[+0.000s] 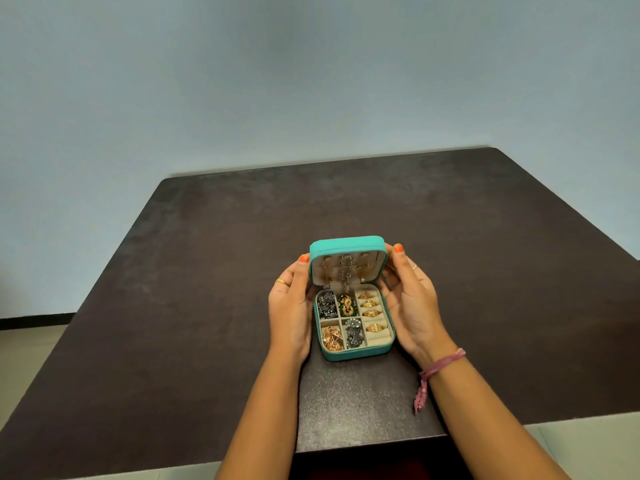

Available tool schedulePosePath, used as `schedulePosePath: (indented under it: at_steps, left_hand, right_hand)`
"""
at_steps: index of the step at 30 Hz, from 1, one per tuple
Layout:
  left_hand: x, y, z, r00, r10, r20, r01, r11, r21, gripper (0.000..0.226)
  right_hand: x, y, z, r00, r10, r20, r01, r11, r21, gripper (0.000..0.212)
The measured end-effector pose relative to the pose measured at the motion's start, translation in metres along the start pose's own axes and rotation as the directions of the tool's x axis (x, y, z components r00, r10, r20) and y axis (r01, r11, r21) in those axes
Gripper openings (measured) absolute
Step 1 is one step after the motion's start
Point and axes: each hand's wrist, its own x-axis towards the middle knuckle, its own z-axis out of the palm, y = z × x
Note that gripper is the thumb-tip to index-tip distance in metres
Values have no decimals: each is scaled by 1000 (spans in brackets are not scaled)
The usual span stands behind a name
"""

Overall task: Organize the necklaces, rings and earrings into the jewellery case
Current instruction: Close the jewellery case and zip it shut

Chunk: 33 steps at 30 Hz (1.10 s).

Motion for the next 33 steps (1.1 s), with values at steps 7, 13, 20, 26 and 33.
schedulePosePath:
  at_steps: [7,13,20,26,33]
  left_hand:
    - [-12,-2,-7,1000,14,28,-17,994,111,45]
    - [-22,-4,-10,999,41,19,-44,977,208,26]
    - [-25,-4,-10,999,45,24,-50,966,253,24]
    - [-17,2,-13,991,8,133,-59,922,382,42]
    - [7,28,-25,862,-153,482,-409,349,843,60]
  right_hand:
    - [-6,-1,-4,1000,20,12,-19,999,-50,20]
    - [-8,2,-9,997,81,12,-78,986,-145,28]
    - [-12,4,-11,997,76,31,-64,954,-293,22]
    - [-13,0,-24,987,22,159,67,843,-534,22]
    - [-15,-10,-33,918,85,386,278,555,-784,43]
